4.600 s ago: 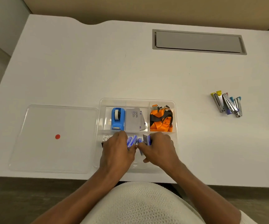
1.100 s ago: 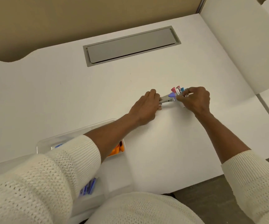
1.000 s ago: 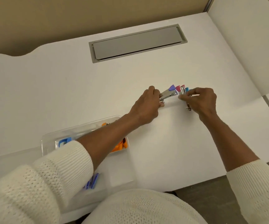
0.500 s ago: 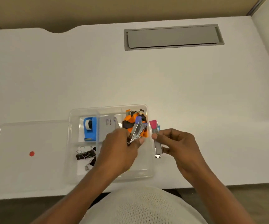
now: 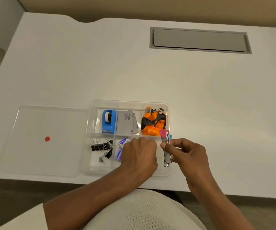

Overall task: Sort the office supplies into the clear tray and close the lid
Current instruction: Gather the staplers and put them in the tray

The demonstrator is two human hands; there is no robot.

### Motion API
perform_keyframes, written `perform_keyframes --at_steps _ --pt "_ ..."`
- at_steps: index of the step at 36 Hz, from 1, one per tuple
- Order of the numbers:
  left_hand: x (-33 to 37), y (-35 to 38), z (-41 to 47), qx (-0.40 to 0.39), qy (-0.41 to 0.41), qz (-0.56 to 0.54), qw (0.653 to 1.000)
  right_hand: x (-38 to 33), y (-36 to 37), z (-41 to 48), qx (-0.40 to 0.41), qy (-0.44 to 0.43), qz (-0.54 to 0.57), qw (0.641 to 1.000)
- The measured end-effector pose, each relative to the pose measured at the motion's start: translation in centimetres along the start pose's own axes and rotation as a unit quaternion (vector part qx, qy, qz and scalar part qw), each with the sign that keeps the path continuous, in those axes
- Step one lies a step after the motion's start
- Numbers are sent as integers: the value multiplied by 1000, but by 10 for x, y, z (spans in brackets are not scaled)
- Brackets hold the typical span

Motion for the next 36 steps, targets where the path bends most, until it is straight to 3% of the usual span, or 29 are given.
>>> perform_keyframes --at_steps 7,10,14,18,23,27,31,36 --pt "25 25 14 -24 5 56 998 4 -9 -1 32 -3 -23 999" --pt "25 25 11 4 21 41 999 5 -15 -4 47 1 -31 998" --pt "16 50 10 -49 18 30 998 9 -19 -6 59 5 -38 998" --pt "10 51 14 -52 2 -11 999 12 -18 -8 62 7 -46 997" --pt "9 36 21 28 14 -62 998 15 -13 -8 60 0 -49 997" --pt "0 44 26 -7 -4 -133 991 14 -12 -9 63 -9 -54 997" --pt "-7 65 28 -87 -29 -130 987 10 -11 -7 69 -13 -61 996" --pt "-3 54 18 -116 17 -159 980 7 -11 -3 70 -16 -74 995"
Point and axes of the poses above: each hand's wrist, its own z-axis towards the middle knuckle, its own y-axis out of the palm, x = y × z, the point moved 10 cm from there along z, towards the middle knuckle, and after that the axes turned 15 degrees about -y, right-handed, at the moved point
